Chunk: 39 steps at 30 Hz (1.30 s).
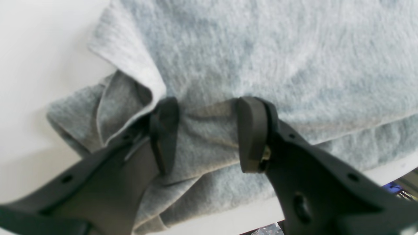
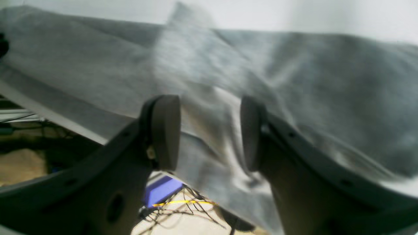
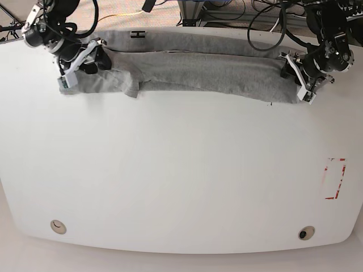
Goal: Fold the T-shirt properly
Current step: 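Pull the folded strip back out flat with both grippers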
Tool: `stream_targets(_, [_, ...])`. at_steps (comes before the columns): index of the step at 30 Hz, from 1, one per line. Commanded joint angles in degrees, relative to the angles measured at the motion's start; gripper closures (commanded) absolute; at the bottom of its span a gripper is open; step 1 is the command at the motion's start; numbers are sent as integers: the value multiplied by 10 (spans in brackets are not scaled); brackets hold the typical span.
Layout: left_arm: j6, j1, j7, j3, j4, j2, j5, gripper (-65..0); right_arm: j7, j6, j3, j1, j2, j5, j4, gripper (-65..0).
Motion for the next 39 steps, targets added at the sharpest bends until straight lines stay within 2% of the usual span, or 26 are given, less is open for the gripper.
stream_targets(1, [-1,-2,-2,-4,6,-7,-3,-261,14,1,-42,2,-25,-30,9,-241])
stream_targets(3, [-1,-2,-2,-4,6,-7,-3,-242,17,1,-55,2,-34,-67,9,-185])
stream_targets(5, [-1,-2,-2,-4,6,-7,-3,-157,38,1,-70,3,-38,-120,8,-143])
stream_targets(7, [-1,-2,-2,-4,5,-7,-3,-61,65,1,-96,13,-37,-181,4,-141])
stream_targets(8, [-1,-2,-2,-4,5,-7,-3,-47,71,1,-104,18,-37,-202,-2,-146])
stream_targets(12, [-1,-17,-2,-4,5,-5,-3,-43,93,1,-115,58,-34,-289,-74,-141])
stream_targets(15, [4,-32,-2,-5,-16,9,-3,-43,140,1,-118,95,-4,-325,-152,-140])
stream_targets(18, [30,-66,-2,-5,-55,10,-3,-44,163,1,-114,136,20,-334,-220,-140])
stream_targets(21, [32,-95,-2,-5,-100,9,-3,-49,167,1,-114,168,49,-331,-267,-140])
stream_targets(26, [38,-123,-31,-2,-127,9,-3,-51,168,1,-115,203,67,-333,-289,-140])
stream_targets(27, [38,-130,-38,-2,-131,9,-3,-56,168,1,-117,209,68,-334,-289,-140])
stream_targets(30, [34,-147,-39,-1,-138,9,-4,-128,167,1,-118,220,67,-334,-288,-140])
stream_targets(32, [31,-155,-24,-5,-127,9,-8,-194,167,1,-118,226,65,-335,-288,-140])
stream_targets(35, [-1,-158,-11,-12,-84,-2,-8,-290,167,1,-118,227,64,-335,-288,-140])
stream_targets(36, [-1,-158,-9,-19,-66,0,-8,-328,167,1,-118,226,64,-335,-288,-140])
stream_targets(39, [-1,-159,2,-40,-43,0,-8,-372,167,1,-118,224,62,-334,-288,-140])
